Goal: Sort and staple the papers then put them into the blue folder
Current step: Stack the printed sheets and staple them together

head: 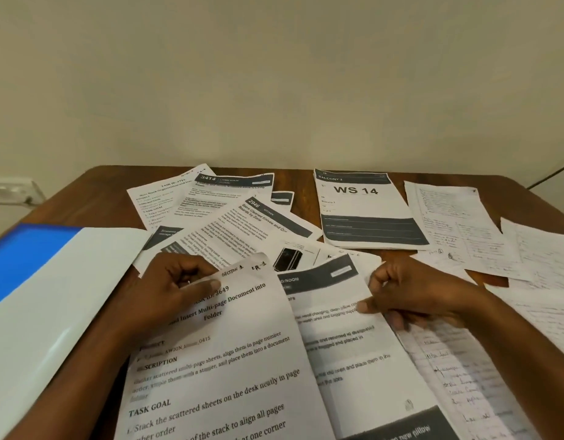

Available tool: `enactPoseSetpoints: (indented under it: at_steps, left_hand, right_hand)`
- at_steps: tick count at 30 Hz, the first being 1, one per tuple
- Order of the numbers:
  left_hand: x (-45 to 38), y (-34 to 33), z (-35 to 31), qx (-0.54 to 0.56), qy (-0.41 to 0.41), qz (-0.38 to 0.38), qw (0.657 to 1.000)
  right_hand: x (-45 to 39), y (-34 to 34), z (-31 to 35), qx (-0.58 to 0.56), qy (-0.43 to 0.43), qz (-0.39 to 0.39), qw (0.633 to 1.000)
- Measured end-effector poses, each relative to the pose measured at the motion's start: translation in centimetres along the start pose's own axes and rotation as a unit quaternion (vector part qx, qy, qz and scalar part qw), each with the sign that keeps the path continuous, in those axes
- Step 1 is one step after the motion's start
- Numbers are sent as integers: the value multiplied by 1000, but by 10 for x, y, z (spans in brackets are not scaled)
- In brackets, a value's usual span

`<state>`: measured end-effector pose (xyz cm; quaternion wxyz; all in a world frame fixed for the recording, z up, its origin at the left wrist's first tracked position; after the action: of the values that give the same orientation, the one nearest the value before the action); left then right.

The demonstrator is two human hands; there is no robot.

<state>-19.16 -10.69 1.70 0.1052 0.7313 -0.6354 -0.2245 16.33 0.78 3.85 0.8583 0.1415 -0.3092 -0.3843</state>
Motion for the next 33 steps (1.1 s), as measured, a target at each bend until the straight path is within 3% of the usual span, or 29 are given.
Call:
enactPoseSetpoints:
  at_steps: [4,8,10,13,18,25,33]
  left_hand:
    - [-3,-1,1,-21,7,13,1000]
    - [-7,-3,2,-16,18,12,1000]
    - [-8,-2,1,-18,20,13,1000]
    - [-7,0,3,-19,24,9,999]
    - [-6,0,9,8,38,6,999]
    - [-8,-1,9,9,25,4,1000]
    - [-4,1,4,1,24,-7,1000]
  right_hand:
    - [1,5,13,99,-60,-87,989]
    - [-30,10,39,47,39,-248,967]
    - [-56,4,53,61,90,-282,953]
    - [-96,-5,65,85,116,-288,947]
    - [-132,-11,68,136,54,-269,952]
    - [-148,-3,65,46,-7,-264,963]
    - [-130,2,74,-66,95,-304,946]
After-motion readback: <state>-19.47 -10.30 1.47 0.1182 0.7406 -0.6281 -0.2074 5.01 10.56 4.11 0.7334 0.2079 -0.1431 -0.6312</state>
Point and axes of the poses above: each hand's wrist, its own x-axis away from the middle knuckle, its own y-axis out of the back of the hand, z = x × y, the point moved 4 cm from there along -x, towards the middle knuckle, and after that the axes turned 5 degrees about -x, right-handed, at the moved point
